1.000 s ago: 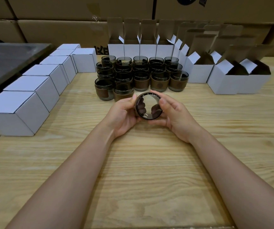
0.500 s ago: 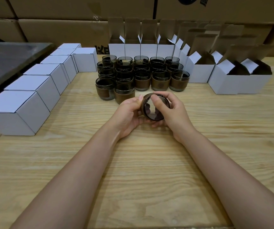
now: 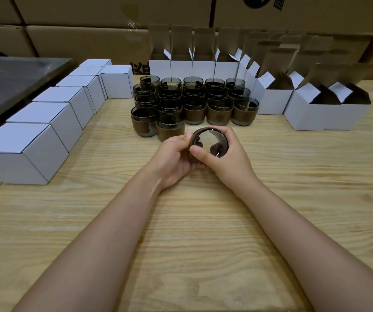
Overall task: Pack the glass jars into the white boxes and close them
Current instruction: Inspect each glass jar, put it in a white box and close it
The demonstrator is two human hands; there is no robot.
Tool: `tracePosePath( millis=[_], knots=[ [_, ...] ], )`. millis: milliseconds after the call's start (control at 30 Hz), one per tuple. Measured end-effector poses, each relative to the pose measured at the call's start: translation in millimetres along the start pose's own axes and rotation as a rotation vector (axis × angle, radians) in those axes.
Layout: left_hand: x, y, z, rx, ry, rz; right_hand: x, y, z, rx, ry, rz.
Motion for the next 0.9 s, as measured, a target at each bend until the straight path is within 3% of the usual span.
tracePosePath(
  millis=[300,633,900],
  knots=[
    [-8.2,-0.3,0.2,0.041,-0.051,-0.042,-2.8,1.5,2.2,-0.045,0.105,0.065],
    [-4.5,-1.8,1.1,0.069,-0.081,-0.153,-3.7,2.0,-0.9,-0.166,0.085,0.097],
    [-0.8,0.0,1.1,0.068,-0.039,-0.209,-6.3,0.7,-3.7,-0.082,0.040,0.150]
  ],
)
Point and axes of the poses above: each hand's wrist, its own z-axis towards the middle knuckle, its own x-axis out of the back of the hand, y = z × x, the point moved 2 cm from there along z, towards the middle knuckle, and after that the axes turned 2 degrees about -x, right-handed, at the moved point
